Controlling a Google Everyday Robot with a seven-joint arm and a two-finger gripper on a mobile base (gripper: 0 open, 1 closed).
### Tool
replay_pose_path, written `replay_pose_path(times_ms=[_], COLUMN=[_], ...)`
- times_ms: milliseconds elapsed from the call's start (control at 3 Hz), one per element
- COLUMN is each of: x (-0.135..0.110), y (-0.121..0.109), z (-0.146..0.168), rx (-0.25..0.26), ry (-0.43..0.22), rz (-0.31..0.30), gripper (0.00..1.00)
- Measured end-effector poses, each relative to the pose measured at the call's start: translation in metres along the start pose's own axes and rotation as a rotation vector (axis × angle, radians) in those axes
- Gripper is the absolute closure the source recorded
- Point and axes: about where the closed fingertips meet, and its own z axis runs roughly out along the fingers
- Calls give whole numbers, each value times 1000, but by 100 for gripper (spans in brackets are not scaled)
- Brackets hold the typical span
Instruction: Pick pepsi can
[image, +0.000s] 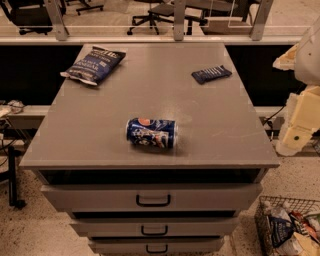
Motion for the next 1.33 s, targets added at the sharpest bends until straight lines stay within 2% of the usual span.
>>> replay_pose_path(times_ms=[333,667,1000,1333], x=[0,-28,-87,-138], y=[0,10,32,53], z=[0,12,37,60], rx=[0,-37,-97,-148], ry=[0,-70,-171,-233], rz=[0,-21,-81,-126], gripper=[0,0,0,0])
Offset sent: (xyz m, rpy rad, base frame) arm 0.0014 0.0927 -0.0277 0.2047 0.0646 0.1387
